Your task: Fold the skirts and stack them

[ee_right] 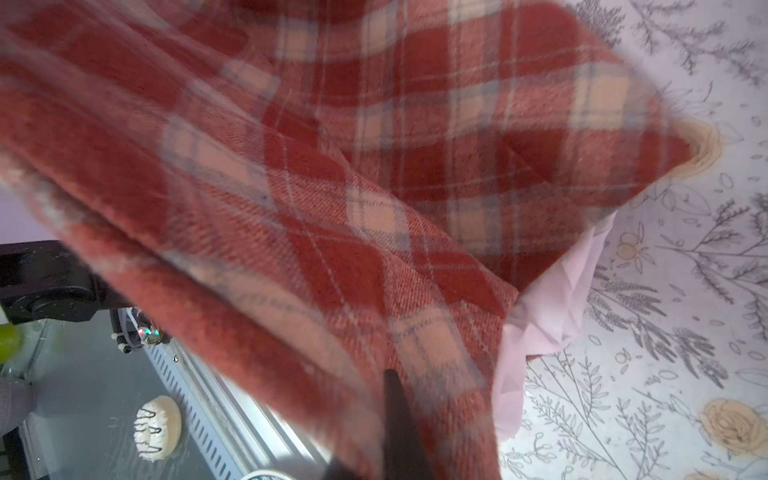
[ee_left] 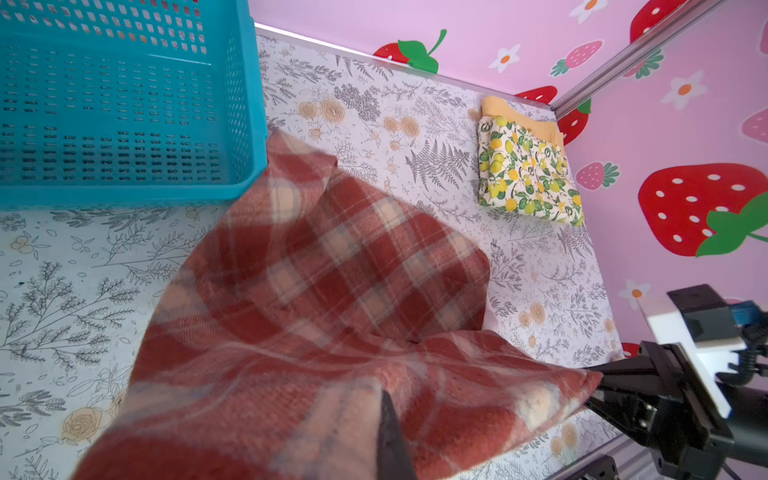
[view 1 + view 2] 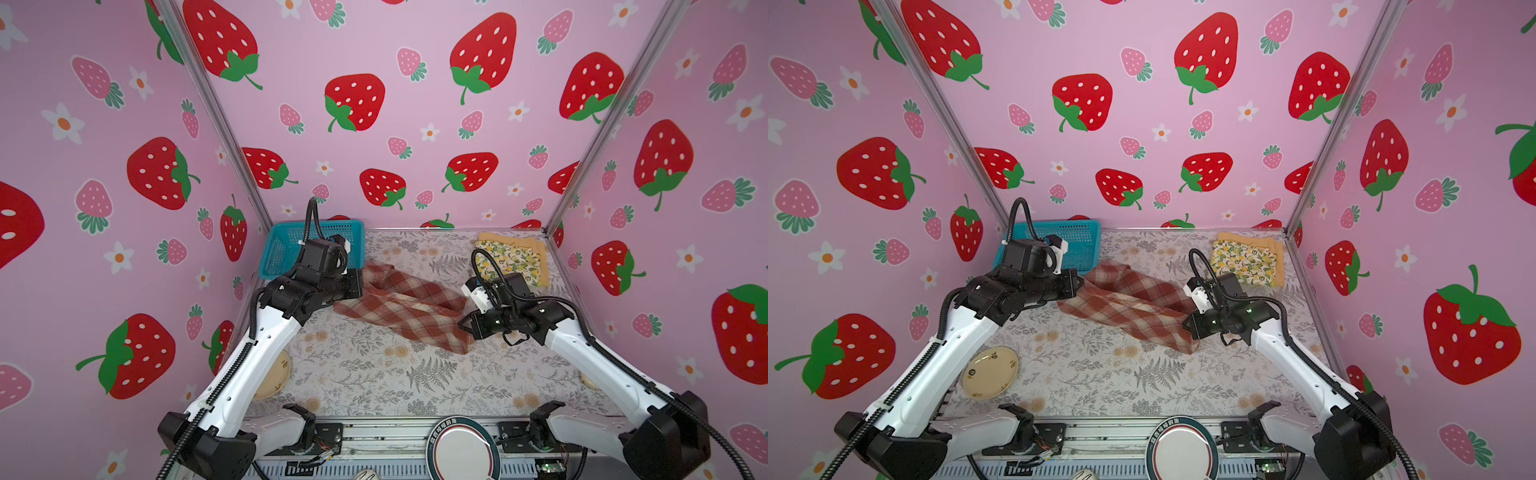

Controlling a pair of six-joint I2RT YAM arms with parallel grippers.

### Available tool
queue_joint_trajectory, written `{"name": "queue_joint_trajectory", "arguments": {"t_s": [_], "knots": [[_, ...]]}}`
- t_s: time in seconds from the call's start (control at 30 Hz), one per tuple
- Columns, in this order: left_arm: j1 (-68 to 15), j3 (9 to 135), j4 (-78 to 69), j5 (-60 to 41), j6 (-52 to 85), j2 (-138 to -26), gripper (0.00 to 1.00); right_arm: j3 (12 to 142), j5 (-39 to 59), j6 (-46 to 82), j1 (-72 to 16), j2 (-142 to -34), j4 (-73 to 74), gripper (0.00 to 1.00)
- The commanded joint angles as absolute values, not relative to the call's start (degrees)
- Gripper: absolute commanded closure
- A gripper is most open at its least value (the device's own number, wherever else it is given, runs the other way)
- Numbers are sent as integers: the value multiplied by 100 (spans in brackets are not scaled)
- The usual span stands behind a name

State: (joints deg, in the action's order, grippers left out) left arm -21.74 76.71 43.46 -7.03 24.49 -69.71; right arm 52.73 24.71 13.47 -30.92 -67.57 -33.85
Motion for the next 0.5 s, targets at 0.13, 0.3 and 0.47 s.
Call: {"name": "queue_joint_trajectory", "arguments": {"t_s": [0.13, 0.3, 0.47], "knots": [[-2102, 9218, 3580, -591, 2477, -8325, 100, 6247, 1473, 1197, -2458, -7852, -2960, 100], [-2181, 11867, 4281, -748, 2225, -10158, 100, 8143, 936, 1111, -1995, -8658, -3349, 100], [-2276, 14238, 4794, -936, 2220, -11289, 100, 10254, 374, 930, -1986, -9094, -4238, 100]]}}
